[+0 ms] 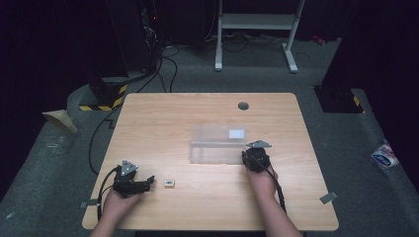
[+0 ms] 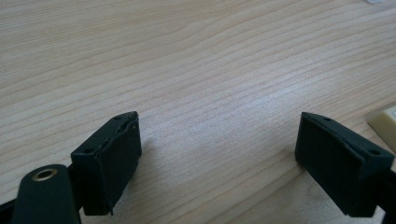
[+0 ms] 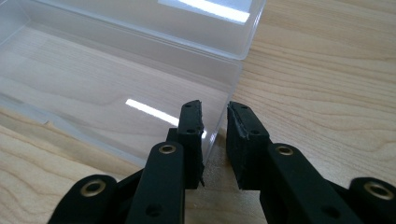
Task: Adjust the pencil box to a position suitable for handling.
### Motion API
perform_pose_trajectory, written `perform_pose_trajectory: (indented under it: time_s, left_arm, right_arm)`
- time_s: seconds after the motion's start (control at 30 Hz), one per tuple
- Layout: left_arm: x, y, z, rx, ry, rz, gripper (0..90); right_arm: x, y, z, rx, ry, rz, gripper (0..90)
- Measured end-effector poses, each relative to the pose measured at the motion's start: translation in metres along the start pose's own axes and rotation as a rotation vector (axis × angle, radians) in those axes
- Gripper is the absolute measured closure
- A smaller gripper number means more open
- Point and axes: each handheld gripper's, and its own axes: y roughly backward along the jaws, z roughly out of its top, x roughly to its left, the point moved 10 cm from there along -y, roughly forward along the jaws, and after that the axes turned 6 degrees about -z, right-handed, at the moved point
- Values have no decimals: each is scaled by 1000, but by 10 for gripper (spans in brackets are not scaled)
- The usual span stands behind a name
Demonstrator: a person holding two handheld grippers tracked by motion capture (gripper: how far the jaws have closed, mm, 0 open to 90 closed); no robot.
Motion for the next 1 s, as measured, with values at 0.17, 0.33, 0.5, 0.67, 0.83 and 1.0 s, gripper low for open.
perform_pose_trajectory:
  time_s: [0.17, 0.33, 0.5, 0.67, 0.83, 1.0]
  left_arm:
    - [0, 0, 0, 0, 0, 0, 148]
    - [0, 0, 0, 0, 0, 0, 148]
    - [0, 0, 0, 0, 1, 0, 148]
    - [0, 0, 0, 0, 1, 0, 148]
    - [0, 0, 0, -4, 5, 1, 148]
    - [-1, 0, 0, -2, 9, -1, 150]
  right_arm:
    - [6, -2, 2, 0, 10, 6, 751]
    - [8, -3, 3, -1, 19, 6, 752]
    - [9, -3, 3, 2, 16, 9, 736]
    - [9, 0, 5, -5, 7, 15, 678]
    - [9, 13, 14, -54, -20, 38, 552]
    - [3, 38, 19, -95, -13, 72, 433]
